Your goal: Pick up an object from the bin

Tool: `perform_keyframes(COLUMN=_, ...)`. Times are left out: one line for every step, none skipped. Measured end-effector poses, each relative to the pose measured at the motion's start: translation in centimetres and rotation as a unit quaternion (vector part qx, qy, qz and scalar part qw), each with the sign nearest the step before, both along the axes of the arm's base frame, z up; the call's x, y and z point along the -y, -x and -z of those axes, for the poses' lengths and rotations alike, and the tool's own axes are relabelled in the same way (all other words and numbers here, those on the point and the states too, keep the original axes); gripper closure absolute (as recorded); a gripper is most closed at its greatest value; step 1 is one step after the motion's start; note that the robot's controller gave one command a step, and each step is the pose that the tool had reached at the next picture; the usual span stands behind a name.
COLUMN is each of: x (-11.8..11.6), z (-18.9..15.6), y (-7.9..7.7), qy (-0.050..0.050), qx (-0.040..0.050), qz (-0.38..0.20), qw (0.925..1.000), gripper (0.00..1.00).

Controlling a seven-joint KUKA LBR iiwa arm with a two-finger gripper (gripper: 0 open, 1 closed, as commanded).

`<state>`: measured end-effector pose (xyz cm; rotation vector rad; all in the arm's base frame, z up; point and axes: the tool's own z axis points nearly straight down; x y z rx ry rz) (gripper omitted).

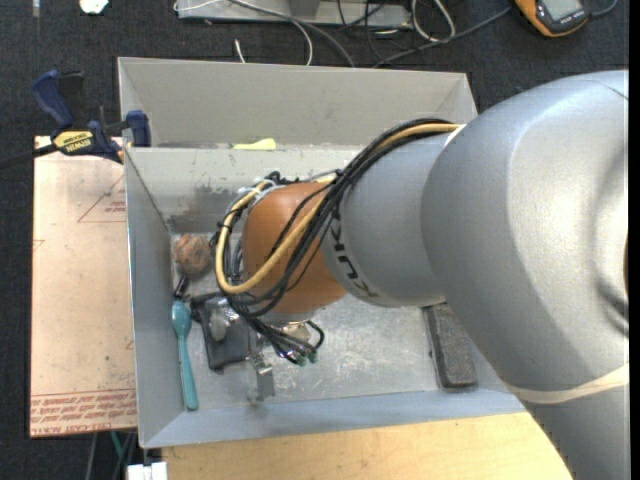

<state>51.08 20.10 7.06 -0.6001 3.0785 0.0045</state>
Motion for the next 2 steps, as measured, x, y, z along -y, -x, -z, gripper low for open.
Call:
perform_keyframes(x=1.44, z=-0.71, y=-0.24, qy=-0.001, qx=0.0002, qz=0.081, qw=0.9967, gripper=0.00)
perform_keyframes(x=1.33, z=-0.01, y=-0.35, qy=-0.001, qx=-0.0012, qz=0.075, qw=0.9972, gripper=1.00)
